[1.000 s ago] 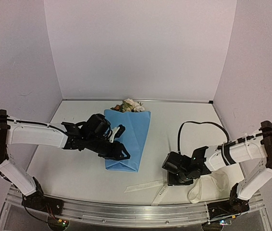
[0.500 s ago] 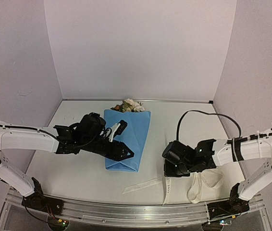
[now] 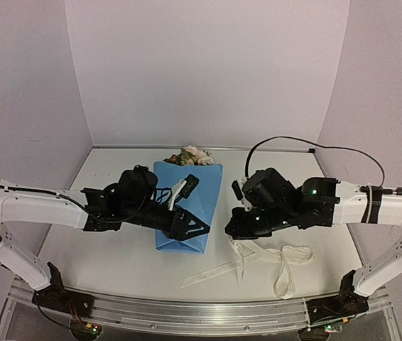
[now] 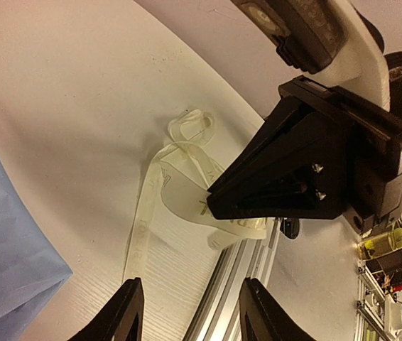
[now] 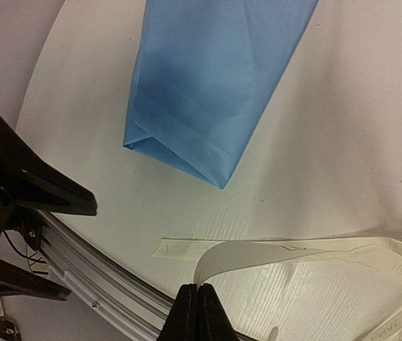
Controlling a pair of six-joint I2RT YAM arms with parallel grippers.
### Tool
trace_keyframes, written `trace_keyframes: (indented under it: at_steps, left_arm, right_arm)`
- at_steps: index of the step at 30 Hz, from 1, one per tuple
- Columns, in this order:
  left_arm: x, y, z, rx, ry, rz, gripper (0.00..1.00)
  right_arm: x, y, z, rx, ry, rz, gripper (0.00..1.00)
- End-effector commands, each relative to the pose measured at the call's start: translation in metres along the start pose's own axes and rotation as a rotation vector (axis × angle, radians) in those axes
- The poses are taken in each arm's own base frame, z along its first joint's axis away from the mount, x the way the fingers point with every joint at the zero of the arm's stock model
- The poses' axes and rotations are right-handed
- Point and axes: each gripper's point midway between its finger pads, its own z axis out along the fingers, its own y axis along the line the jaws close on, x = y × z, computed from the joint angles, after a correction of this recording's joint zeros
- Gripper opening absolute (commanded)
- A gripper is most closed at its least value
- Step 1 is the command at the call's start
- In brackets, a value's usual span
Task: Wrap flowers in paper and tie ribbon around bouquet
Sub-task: Pick up the left side of the ribbon from the corner of the board, then pass from the right arm to the left
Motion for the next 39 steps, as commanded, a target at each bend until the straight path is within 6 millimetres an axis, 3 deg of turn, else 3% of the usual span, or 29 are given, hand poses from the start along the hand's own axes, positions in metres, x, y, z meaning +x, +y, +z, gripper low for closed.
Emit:
trace_keyframes:
  at_steps: [1,6,9,13,20,27,34,37,39]
  left_arm:
    - [-0.015,-0.026,-0.001,0.098,-0.068,0.061,0.5]
    - [-0.008,-0.037,-0.024,0.137,-0.115,0.102,0.58]
    - [0.008,-0.031,-0.025,0.098,-0.076,0.129,0.58]
    - [0.014,-0.029,-0.026,0.032,-0.108,0.163,0.61]
    - [0.002,-0.015,-0.027,-0.144,-0.227,0.192,0.68]
    - [-0.01,0.007,-0.026,-0.27,-0.293,0.159,0.67]
    - [-0.018,0.016,-0.017,-0.319,-0.318,0.13,0.5]
    - [-0.024,0.023,-0.017,-0.365,-0.346,0.107,0.27]
    - [-0.027,0.026,-0.022,-0.39,-0.367,0.097,0.1]
  right_arm:
    - [-0.017,0.023,-0.012,-0.043,-0.02,0.024,0.0]
    - [-0.023,0.025,-0.005,-0.026,-0.037,0.13,0.0]
    - [-0.027,0.046,-0.005,-0.086,0.001,0.192,0.0]
    - [-0.04,0.066,0.002,-0.132,0.004,0.339,0.0]
    - [-0.054,0.078,0.027,-0.137,-0.041,0.616,0.0]
    - [-0.058,0.086,0.035,-0.15,-0.089,0.653,0.0]
    - [-0.054,0.083,0.034,-0.148,-0.101,0.636,0.0]
    - [-0.052,0.086,0.033,-0.161,-0.087,0.618,0.0]
    - [-0.05,0.082,0.028,-0.161,-0.088,0.582,0.07]
